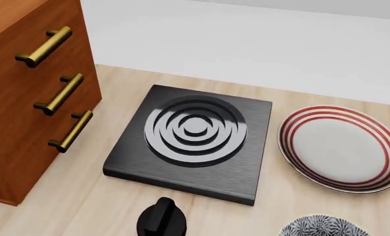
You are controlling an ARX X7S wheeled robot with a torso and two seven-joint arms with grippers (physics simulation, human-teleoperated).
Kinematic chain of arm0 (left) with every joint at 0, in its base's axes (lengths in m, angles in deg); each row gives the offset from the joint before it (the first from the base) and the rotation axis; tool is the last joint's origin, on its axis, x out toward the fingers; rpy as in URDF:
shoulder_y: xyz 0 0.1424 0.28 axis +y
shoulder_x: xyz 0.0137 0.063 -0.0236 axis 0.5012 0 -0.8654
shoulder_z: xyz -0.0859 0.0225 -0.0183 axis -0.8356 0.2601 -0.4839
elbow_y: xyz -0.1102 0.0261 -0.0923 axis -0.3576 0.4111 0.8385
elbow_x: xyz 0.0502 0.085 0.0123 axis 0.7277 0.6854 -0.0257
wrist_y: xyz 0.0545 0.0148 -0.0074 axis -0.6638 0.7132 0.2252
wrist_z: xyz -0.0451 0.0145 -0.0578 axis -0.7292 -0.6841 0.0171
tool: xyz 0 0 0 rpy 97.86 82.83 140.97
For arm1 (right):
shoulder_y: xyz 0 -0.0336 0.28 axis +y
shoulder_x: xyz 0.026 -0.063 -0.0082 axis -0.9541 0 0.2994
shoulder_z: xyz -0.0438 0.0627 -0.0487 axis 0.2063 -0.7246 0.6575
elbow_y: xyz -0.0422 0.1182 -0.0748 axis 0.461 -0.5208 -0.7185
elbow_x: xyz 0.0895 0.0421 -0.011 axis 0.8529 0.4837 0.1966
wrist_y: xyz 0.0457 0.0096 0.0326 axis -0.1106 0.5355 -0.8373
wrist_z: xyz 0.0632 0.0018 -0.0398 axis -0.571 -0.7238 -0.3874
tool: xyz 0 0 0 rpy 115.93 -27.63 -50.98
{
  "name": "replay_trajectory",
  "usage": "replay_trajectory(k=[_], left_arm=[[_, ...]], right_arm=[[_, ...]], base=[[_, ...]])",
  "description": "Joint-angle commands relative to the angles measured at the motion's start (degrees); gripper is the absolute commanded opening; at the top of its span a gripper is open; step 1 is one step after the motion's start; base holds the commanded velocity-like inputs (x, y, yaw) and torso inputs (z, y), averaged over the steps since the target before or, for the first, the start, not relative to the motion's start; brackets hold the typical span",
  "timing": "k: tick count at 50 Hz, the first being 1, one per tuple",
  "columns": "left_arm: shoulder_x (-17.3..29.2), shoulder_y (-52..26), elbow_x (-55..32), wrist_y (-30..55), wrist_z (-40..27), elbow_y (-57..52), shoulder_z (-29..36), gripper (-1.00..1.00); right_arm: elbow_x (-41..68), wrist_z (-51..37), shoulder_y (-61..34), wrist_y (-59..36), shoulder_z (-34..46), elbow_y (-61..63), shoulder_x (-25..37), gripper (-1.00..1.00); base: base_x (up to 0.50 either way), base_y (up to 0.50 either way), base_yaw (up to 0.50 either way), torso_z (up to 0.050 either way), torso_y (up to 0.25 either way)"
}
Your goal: Pick up the cream cheese and put it in the bowl.
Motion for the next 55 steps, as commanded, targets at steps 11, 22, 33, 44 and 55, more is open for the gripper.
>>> replay_trajectory(k=[11,22,33,44,55], left_arm=[[1.0,1.9,-1.3,-0.7,-1.4,-0.7,-2.6,1.00],[1.1,1.7,-0.7,-0.2,-1.6,-1.0,-2.2,1.00],[0.9,1.6,-0.9,-0.9,-1.5,-0.1,-1.9,1.00],[0.9,1.7,-0.7,-1.6,-1.7,0.3,-1.9,1.00],[0.9,1.5,-1.0,-1.8,-1.8,1.0,-1.9,1.00]], right_arm=[[0.7,0.7,-1.8,-1.8,1.2,-2.5,-0.6,1.00],[1.7,1.6,-3.1,-2.7,1.7,-4.7,-1.2,1.00],[2.3,2.4,-4.5,-3.6,2.4,-6.5,-1.8,1.00],[2.8,4.0,-6.0,-3.6,3.2,-9.6,-2.6,1.00],[3.2,4.6,-7.5,-4.2,3.6,-12.1,-3.4,1.00]], base=[[0.00,0.00,0.00,0.000,0.000],[0.00,0.00,0.00,0.000,0.000],[0.00,0.00,0.00,0.000,0.000],[0.00,0.00,0.00,0.000,0.000],[0.00,0.00,0.00,0.000,0.000]])
